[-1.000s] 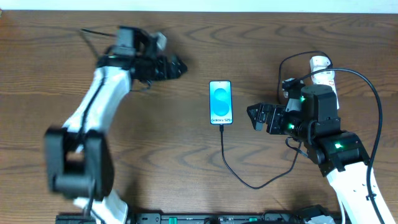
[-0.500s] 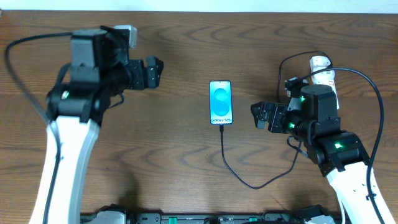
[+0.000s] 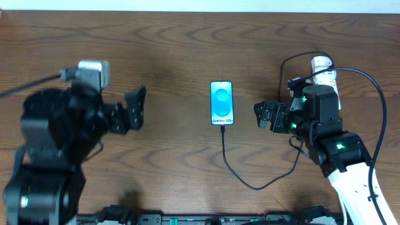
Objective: Plug charger to phone and switch on socket
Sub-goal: 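Lift the left gripper up and away from the phone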
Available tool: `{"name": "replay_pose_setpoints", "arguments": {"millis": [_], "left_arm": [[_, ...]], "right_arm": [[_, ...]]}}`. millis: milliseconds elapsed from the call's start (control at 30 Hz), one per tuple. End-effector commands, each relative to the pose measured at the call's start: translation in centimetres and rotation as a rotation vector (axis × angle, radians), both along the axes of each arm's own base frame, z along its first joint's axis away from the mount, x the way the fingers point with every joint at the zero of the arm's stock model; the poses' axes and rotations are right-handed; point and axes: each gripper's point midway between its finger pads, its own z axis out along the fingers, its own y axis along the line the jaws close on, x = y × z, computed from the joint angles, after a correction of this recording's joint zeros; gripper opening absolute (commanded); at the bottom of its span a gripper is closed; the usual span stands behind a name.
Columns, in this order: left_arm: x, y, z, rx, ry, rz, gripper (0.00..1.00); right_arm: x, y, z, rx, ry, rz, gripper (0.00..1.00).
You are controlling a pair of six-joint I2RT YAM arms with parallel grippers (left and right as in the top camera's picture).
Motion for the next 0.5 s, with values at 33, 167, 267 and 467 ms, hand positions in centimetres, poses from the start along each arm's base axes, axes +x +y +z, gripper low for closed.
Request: {"name": "replay_pose_setpoints", "arguments": {"millis": [33, 167, 267, 467], "left_arm": [[-1.5, 1.7, -0.3, 0.048, -0.026, 0.077, 0.95], [-2.2, 2.7, -1.8, 0.084, 0.039, 0.127, 0.95], [-2.8, 2.8, -3.1, 0.092, 0.098, 0.124, 0.95], [-4.2, 2.9, -4.9, 0.105, 0.190, 0.120, 0.95]], "right_arm": [[0.4, -0.4, 0.6, -0.002, -0.016, -0.020, 0.99], [0.4, -0.4, 0.6, -0.002, -0.020, -0.019, 0.99], [0.4, -0.4, 0.6, -0.002, -0.020, -0.019, 0.99], [1.4, -0.7, 1.3, -0.014, -0.068, -0.043, 0.99]]}}
